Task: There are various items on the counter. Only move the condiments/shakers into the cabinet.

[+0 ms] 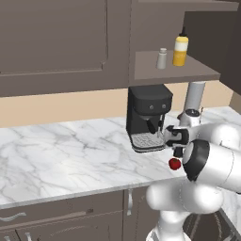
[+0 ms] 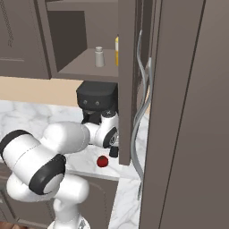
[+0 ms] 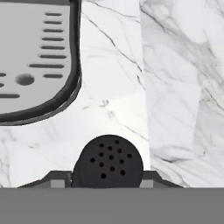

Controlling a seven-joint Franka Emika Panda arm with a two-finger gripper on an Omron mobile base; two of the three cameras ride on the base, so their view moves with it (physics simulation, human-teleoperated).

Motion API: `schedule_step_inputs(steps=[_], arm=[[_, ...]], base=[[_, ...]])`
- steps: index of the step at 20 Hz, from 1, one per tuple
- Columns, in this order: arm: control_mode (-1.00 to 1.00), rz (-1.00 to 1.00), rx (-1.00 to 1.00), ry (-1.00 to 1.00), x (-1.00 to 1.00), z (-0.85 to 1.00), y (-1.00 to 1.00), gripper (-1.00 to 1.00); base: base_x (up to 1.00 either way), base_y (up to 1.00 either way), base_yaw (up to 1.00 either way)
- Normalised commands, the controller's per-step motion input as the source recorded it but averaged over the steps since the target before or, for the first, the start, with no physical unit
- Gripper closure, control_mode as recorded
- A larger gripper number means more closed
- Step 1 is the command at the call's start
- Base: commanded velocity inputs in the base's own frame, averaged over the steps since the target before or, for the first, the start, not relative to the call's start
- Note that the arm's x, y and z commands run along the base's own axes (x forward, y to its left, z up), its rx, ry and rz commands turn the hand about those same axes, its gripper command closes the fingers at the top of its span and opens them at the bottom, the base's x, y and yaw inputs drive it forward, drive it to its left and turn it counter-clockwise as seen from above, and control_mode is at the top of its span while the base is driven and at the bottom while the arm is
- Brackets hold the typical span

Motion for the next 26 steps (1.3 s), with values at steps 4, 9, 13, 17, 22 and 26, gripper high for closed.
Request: schedule_step_inputs(steps=[4,9,13,17,22,26], arm=[[-1.00,0.00,0.00,-0.30,-0.51,0.89,0.04,1.00],[-1.00,0.01,0.00,-0.34,-0.46,1.00,0.12,1.00],[-1.00,0.04,0.00,-0.29,-0.42,1.00,0.14,1.00],[-1.00,0.08,0.00,-0.20,-0.39,1.00,0.25,1.00],[-1.00,0.10,0.00,-0.09,-0.20,1.00,0.30,1.00],[-1.00,0.06,0.00,-0.01,-0.11,1.00,0.30,1.00]], base=[[0.00,0.00,0.00],[0.00,0.00,0.00],[0.00,0.00,0.00],[0.00,0.00,0.00],[0.00,0.00,0.00],[0.00,0.00,0.00]])
